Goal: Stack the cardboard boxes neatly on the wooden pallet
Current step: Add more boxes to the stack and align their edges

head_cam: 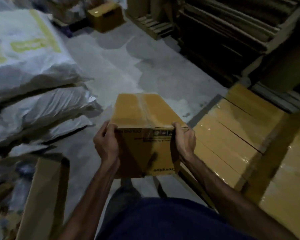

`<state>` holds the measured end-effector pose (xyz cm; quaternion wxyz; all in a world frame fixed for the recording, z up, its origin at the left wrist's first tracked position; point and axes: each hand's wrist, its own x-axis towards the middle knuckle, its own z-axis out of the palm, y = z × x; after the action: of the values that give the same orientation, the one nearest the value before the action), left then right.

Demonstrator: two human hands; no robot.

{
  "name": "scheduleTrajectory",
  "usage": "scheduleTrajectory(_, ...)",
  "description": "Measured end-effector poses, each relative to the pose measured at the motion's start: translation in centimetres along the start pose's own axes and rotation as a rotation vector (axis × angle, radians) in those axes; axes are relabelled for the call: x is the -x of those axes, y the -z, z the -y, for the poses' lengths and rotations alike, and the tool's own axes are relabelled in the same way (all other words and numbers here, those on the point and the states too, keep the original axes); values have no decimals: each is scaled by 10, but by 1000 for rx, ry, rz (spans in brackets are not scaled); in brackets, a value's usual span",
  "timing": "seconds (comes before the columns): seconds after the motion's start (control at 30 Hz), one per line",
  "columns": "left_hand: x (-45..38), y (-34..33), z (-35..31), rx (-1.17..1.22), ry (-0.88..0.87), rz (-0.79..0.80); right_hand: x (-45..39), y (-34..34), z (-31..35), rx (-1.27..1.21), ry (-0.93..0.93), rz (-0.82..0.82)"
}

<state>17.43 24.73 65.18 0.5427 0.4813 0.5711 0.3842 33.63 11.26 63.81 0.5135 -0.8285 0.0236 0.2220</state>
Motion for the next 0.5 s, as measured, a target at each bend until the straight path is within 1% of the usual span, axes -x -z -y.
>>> scheduleTrajectory(0.07, -42, -34, -22, -35, -11, 109, -15, -7, 23, -51, -51, -111)
scheduleTrajectory(0.13, -80, -78, -48, -95, -63, 280, -34, -11, 42, -86, -112, -216)
scheduleTrajectory(0.2, -105, -122, -66, -192, -131, 452, -53, -10, 54, -139, -179, -359)
scheduleTrajectory(0.3, -132, -186, -83, -232, -219, 670, -87, -10, 63, -237, -239, -536)
scheduleTrajectory(0.4, -153, -250, -88, -240, -226, 791, -128, -15, 68, -312, -272, -665)
scheduleTrajectory(0.5, -179, -316, -91, -254, -191, 863, -178, -18, 80, -350, -291, -728)
